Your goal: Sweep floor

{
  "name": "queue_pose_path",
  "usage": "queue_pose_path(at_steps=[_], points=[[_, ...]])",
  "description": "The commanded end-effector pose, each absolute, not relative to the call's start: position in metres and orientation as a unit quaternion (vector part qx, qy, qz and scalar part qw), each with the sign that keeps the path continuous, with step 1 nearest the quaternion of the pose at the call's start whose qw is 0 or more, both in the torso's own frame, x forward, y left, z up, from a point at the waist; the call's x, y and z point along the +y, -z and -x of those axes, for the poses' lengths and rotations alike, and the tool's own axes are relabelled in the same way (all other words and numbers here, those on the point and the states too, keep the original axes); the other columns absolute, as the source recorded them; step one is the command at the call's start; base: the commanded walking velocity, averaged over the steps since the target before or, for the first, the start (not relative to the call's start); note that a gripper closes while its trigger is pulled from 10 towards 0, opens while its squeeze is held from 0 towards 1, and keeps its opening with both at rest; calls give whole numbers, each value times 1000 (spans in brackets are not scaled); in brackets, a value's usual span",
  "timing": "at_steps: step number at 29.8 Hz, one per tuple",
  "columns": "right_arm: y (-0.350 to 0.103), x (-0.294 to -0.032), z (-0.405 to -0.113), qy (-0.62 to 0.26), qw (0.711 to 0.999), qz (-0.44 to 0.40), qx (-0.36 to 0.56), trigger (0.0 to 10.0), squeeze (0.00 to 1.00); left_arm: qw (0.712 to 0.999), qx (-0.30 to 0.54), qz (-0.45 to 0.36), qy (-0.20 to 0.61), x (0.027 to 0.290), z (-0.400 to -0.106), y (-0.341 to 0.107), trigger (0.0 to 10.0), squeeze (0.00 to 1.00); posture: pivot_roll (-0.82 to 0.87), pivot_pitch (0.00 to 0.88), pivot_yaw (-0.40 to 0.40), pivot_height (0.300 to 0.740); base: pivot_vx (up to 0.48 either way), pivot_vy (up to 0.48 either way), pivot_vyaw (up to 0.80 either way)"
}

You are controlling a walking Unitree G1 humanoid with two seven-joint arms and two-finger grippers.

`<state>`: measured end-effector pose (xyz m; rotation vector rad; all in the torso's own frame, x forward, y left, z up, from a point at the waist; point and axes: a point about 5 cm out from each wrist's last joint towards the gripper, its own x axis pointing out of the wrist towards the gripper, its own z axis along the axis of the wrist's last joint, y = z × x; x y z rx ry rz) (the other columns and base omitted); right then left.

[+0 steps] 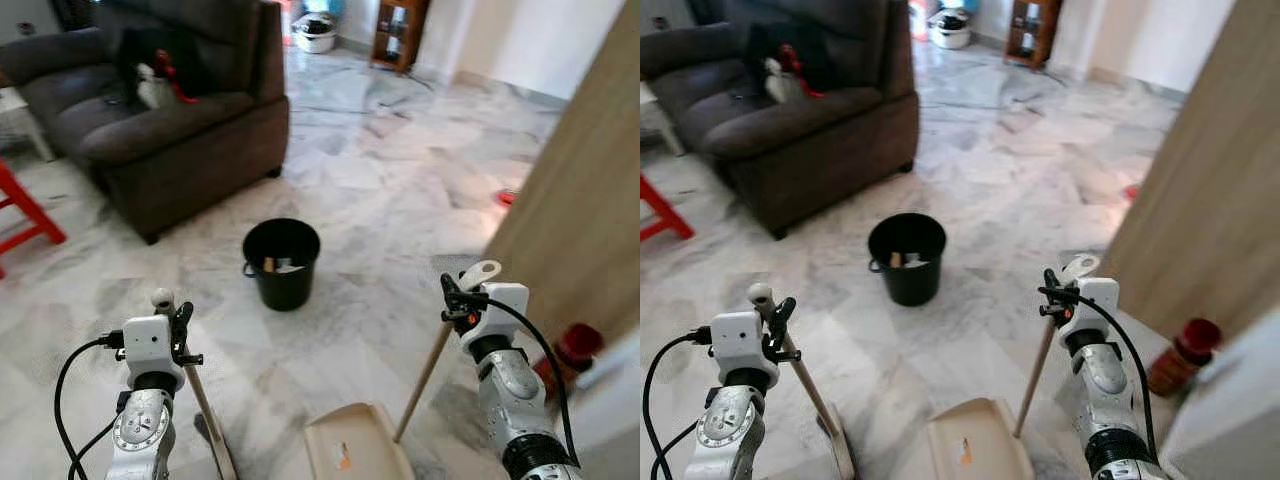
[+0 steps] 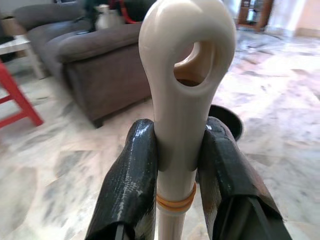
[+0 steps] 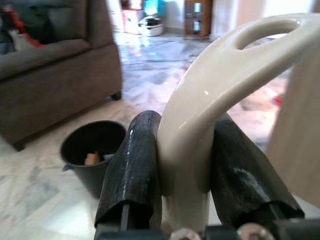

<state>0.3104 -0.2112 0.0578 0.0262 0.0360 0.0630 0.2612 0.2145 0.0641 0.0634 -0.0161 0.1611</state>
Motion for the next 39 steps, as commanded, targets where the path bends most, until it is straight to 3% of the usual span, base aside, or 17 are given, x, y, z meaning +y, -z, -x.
queue_pose_path(at_steps=[1, 15, 20, 39], points=[[-68, -210, -317, -27, 1000, -12, -4, 10000, 0, 996, -30, -37, -71, 212, -266, -74, 10000, 0, -30, 0, 5, 740, 0, 0, -788], [-69, -213, -317, -7, 1000, -13, -6, 10000, 0, 995, -28, -54, -73, 214, -268, -75, 10000, 0, -23, 0, 7, 740, 0, 0, -788], [-68, -213, -317, -4, 1000, -13, -5, 10000, 0, 995, -22, -60, -78, 214, -267, -73, 10000, 0, -22, 0, 8, 740, 0, -474, -788], [-69, -215, -318, 7, 1000, -6, -7, 10000, 0, 994, -27, -65, -80, 216, -269, -75, 10000, 0, -23, 0, 10, 740, 0, 0, -788]])
